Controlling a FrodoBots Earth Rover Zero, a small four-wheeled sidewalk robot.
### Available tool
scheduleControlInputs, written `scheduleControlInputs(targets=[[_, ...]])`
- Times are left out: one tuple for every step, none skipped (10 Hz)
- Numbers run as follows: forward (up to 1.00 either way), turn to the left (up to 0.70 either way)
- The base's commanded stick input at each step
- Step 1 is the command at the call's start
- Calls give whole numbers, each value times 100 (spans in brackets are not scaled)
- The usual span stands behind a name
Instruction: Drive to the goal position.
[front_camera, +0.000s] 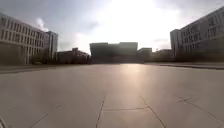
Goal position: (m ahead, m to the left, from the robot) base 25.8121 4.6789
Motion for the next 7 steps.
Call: scheduleControlInputs(targets=[[100, 3], [100, 3], [100, 3], [100, 3], [100, 3], [100, 3], [100, 3]])
